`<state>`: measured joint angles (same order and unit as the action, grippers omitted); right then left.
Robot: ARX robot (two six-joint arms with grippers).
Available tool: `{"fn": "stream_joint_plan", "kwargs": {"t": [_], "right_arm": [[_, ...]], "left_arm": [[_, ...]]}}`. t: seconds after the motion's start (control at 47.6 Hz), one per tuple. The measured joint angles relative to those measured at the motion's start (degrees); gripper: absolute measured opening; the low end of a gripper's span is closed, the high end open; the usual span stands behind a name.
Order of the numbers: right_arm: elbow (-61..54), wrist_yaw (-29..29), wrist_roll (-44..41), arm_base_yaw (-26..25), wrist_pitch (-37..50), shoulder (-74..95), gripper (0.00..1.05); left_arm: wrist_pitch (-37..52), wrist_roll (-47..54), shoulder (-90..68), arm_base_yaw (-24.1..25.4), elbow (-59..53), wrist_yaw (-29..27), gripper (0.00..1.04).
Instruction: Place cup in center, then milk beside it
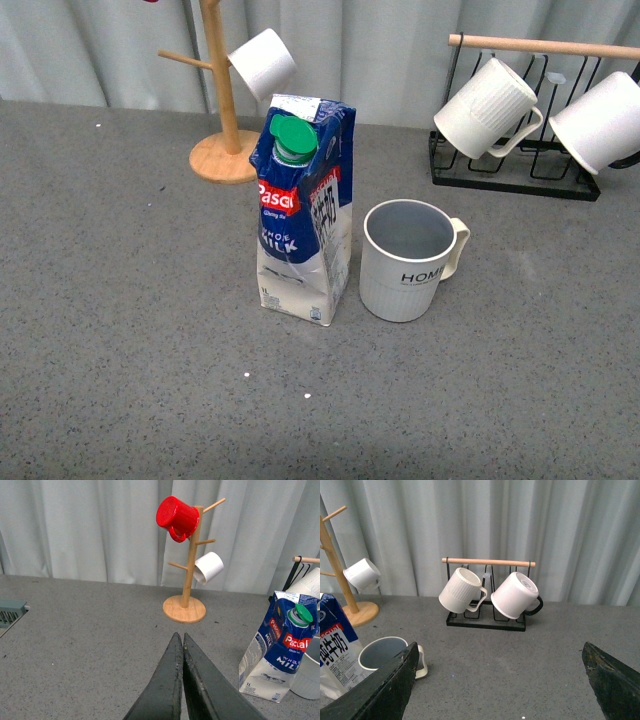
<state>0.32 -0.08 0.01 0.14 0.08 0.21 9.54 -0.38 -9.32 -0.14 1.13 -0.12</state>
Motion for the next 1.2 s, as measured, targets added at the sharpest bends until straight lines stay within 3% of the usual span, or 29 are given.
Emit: {"fn": "stream_joint_plan", "kwargs": {"t": [0.084,0.231,0.294,0.693,1.197], "right_arm": [[0.0,0.0,0.0,0.0,0.0,0.0,0.95],[0.0,0.0,0.0,0.0,0.0,0.0,0.95],[0.0,0.0,0.0,0.0,0.0,0.0,0.95],[0.0,0.0,0.0,0.0,0.0,0.0,0.95],[0.0,0.0,0.0,0.0,0.0,0.0,0.95]], "left_arm": [[-8.9,0.0,7.7,0.0,0.0,0.1,0.04],[-9.4,-0.1,9.0,0.0,0.0,0.1,0.04],[-9.4,0.0,9.0,0.0,0.0,0.1,0.13],[-9.5,0.1,9.0,0.0,0.0,0.1,1.0],[-9.5,0.1,9.0,0.0,0.0,0.1,0.98]]}}
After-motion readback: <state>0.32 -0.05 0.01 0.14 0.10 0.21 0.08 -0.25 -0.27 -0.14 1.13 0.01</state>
